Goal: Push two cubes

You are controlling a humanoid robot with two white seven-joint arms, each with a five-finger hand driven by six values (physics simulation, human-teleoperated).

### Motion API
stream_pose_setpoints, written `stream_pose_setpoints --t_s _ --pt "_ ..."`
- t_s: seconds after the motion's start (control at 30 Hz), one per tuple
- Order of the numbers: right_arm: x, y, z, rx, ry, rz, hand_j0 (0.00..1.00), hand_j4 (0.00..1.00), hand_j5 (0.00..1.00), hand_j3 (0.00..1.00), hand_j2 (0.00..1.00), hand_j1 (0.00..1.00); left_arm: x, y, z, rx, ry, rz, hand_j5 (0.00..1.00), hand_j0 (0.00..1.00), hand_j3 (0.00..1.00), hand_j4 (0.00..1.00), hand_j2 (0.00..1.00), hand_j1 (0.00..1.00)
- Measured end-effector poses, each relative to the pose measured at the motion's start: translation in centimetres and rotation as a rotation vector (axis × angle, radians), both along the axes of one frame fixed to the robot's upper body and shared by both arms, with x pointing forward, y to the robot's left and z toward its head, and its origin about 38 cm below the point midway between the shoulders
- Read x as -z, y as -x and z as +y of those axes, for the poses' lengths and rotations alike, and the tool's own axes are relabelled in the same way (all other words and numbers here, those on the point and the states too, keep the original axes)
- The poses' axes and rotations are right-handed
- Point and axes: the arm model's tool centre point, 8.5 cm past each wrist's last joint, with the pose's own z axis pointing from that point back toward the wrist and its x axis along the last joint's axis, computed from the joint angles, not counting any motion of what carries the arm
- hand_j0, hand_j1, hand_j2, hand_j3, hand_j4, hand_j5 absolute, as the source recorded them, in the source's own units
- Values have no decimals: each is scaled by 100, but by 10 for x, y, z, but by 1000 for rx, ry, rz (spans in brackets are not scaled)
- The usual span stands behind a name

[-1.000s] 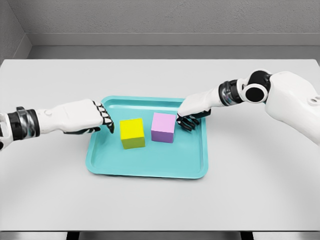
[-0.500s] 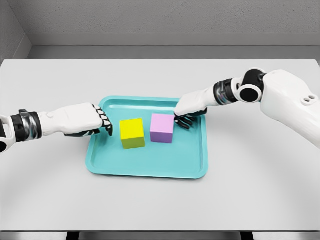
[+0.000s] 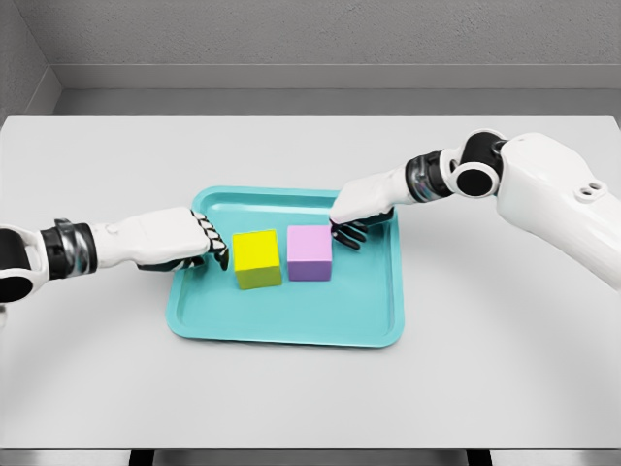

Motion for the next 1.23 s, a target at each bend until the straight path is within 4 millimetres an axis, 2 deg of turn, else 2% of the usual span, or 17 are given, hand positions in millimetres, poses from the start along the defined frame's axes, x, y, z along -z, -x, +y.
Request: stream_pose_setpoints --t_s 0.2,0.33,0.53,0.63,0.83,0.9,0.97,1.0,1.03,1.07,1.1,1.13,1.23 --pt "-1 1 3 -6 -4 -1 16 16 16 16 16 16 10 -5 0 -21 9 24 54 54 54 54 54 54" --pt "-4 -2 0 3 -1 -8 16 16 16 16 16 16 13 -6 -8 -16 28 28 54 54 54 54 54 54" --pt "-22 -12 -10 20 13 -50 16 16 16 16 16 16 14 -7 -16 -9 40 27 54 54 54 54 54 54" --pt "-24 -11 -19 25 20 -56 16 16 16 16 16 16 14 -8 -18 -7 39 22 54 54 54 54 54 54" --pt "-49 -12 -53 54 33 -105 19 19 19 19 19 19 12 -8 -19 -2 36 15 54 54 54 54 54 54" --pt "-54 -13 -75 97 28 -113 19 19 19 19 19 19 4 -7 -14 1 38 6 55 55 55 55 55 55" --pt "-62 -14 -110 167 20 -126 20 20 20 20 20 20 -9 -3 0 -1 47 2 56 56 56 56 56 56" --pt "-55 -10 -132 215 15 -113 24 24 24 24 24 24 -17 -1 9 -6 52 -3 57 57 57 57 57 57" --pt "-60 -8 -154 261 8 -122 56 56 56 56 56 56 -25 1 18 -13 60 -4 66 66 66 66 66 66" --pt "-67 -7 -172 300 2 -135 100 100 100 100 100 100 -31 6 28 -23 66 -3 95 95 95 95 95 95" --pt "-71 -6 -187 332 -1 -141 100 100 100 100 100 100 -28 16 43 -50 81 25 100 100 100 100 100 100" --pt "-78 -5 -201 360 -3 -152 100 100 100 100 100 100 -27 25 58 -80 89 36 100 100 100 100 100 100" --pt "-85 1 -228 422 -18 -166 100 100 100 100 100 100 -65 21 91 -158 119 -47 100 100 100 100 100 100"
